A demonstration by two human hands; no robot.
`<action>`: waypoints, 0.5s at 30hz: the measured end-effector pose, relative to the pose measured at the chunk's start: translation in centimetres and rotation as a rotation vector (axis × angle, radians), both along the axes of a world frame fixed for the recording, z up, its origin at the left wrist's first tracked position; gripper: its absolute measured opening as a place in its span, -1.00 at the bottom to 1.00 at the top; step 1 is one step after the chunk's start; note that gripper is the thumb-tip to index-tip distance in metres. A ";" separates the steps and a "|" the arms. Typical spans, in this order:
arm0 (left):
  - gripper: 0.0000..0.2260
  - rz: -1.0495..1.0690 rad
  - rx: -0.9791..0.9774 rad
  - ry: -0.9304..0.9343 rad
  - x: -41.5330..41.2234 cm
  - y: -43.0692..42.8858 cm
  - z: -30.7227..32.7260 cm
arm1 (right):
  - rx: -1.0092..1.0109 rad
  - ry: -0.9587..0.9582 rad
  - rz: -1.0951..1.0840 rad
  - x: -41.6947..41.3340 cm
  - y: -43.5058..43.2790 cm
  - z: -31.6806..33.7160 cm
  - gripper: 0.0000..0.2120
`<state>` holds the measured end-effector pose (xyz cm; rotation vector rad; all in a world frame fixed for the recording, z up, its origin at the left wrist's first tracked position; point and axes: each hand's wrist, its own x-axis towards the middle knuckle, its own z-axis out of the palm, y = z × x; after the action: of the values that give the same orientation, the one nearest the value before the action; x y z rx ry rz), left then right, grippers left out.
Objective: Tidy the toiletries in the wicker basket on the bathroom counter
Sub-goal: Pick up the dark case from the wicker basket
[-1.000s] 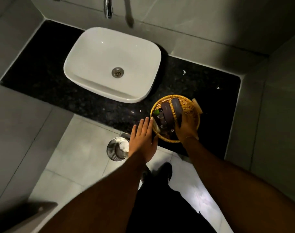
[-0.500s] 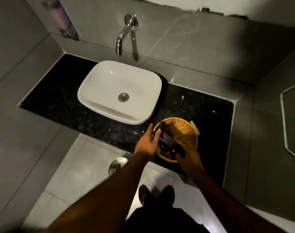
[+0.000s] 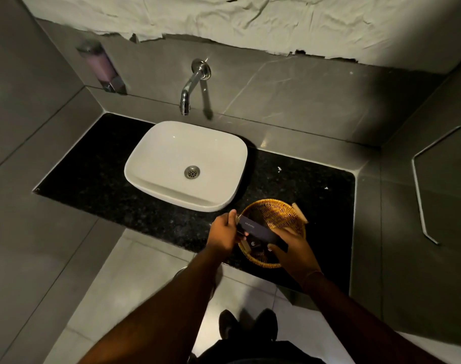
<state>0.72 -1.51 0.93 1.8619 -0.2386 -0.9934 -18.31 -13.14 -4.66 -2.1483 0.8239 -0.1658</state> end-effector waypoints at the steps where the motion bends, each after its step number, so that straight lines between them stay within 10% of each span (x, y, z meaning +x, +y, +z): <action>1: -0.56 0.038 -0.021 0.062 0.0 0.0 0.2 | -0.002 -0.003 0.003 0.0 -0.1 0.1 -0.71; 15: -0.70 0.091 -0.058 0.111 1.3 1.8 0.9 | -0.012 0.102 0.035 1.5 -0.1 1.7 -0.53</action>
<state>1.99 0.33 1.78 1.7434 -0.1145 -1.0133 -16.85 -13.22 -2.94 -2.1961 0.8449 -0.0438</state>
